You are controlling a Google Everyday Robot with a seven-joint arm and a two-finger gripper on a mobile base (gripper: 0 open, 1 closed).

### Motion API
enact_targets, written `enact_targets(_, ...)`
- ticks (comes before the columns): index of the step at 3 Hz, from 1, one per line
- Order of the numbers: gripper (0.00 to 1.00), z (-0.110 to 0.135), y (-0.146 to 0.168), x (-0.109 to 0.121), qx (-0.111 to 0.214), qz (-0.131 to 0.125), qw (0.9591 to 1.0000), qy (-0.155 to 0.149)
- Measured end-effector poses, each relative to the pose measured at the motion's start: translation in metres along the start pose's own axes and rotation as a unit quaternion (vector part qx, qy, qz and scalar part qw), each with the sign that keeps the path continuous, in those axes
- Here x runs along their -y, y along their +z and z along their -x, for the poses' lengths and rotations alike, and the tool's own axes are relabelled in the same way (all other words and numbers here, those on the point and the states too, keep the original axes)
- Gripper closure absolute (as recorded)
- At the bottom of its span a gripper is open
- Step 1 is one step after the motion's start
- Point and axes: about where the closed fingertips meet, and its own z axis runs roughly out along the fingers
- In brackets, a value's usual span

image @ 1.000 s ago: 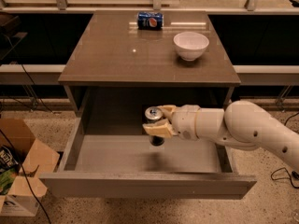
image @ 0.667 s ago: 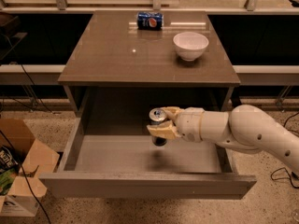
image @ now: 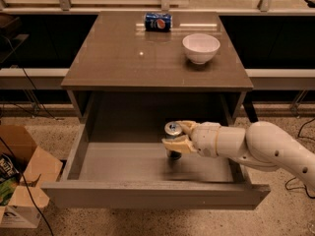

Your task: Place redbull can into top drawer

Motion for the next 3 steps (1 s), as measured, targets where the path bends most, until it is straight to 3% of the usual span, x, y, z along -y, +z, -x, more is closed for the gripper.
enact_targets(1, 0.68, -0.017, -0.002, 0.002, -0.003, -0.010, 0.9999, 0.012)
enact_targets(3, 0.21, -0.036, -0.009, 0.005, 0.011, -0.033, 0.9987, 0.037)
